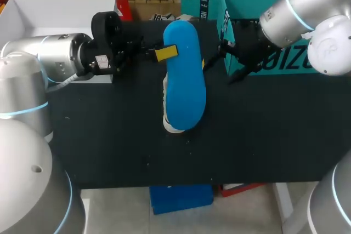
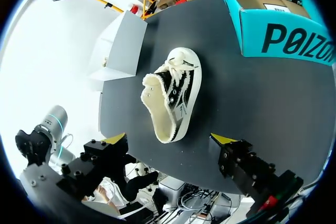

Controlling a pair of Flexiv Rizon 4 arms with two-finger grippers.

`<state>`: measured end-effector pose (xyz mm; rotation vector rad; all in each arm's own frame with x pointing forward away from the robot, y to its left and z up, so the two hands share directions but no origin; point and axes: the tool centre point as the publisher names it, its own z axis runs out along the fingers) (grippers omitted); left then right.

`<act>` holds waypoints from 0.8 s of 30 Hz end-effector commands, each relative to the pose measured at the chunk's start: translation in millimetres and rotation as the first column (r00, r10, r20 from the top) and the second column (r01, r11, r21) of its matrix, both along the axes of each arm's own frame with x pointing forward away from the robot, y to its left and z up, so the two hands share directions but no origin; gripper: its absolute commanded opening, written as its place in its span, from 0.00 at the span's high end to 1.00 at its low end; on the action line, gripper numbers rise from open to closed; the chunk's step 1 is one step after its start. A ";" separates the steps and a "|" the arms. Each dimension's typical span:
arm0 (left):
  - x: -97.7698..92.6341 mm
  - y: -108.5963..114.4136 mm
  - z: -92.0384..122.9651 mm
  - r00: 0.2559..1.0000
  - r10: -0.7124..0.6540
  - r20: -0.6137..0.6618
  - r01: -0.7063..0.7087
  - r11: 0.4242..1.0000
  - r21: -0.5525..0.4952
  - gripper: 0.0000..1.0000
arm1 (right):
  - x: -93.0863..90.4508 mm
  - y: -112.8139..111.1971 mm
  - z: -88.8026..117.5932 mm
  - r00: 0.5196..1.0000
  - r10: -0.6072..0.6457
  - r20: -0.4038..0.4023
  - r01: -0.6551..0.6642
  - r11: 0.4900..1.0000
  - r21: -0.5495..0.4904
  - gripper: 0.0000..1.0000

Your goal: Take the shoe out of the shoebox, open the shoe tongue, remove and reinsert the insole, then place the shoe into the shoebox

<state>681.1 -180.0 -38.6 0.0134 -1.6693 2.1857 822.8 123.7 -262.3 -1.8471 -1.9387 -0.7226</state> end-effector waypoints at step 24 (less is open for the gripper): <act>-0.8 -0.8 -1.0 1.000 0.003 0.001 -0.003 1.000 -0.001 1.00 | -2.6 2.8 16.1 1.000 0.029 -0.001 -0.025 0.899 0.437 0.00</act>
